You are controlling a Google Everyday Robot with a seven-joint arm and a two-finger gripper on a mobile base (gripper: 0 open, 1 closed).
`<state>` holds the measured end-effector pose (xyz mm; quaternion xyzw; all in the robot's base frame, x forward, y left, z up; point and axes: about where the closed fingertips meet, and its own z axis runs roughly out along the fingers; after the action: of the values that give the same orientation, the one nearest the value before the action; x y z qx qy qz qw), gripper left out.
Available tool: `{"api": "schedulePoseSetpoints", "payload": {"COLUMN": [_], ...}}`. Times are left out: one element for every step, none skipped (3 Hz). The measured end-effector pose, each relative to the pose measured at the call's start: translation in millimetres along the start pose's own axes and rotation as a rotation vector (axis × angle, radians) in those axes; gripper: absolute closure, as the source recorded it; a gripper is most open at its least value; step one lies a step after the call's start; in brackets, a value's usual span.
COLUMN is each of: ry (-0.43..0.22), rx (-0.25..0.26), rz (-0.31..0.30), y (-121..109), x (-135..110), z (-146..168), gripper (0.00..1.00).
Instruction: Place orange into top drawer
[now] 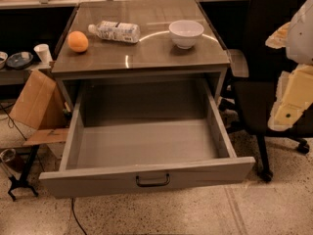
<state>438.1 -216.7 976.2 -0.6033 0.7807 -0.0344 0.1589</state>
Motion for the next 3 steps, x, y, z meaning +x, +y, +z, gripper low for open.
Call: {"api": "schedulePoseSetpoints", "payload": {"ry": [0.000,-0.041,-0.110], "rx": [0.000,0.011,0.026], "rz": [0.000,0.000,-0.004], "y": [0.0,-3.5,-15.7], "x": [0.0,-8.6,-40.0], "z": [0.0,-2.1,1.1], "gripper": [0.00,0.00,0.00]}}
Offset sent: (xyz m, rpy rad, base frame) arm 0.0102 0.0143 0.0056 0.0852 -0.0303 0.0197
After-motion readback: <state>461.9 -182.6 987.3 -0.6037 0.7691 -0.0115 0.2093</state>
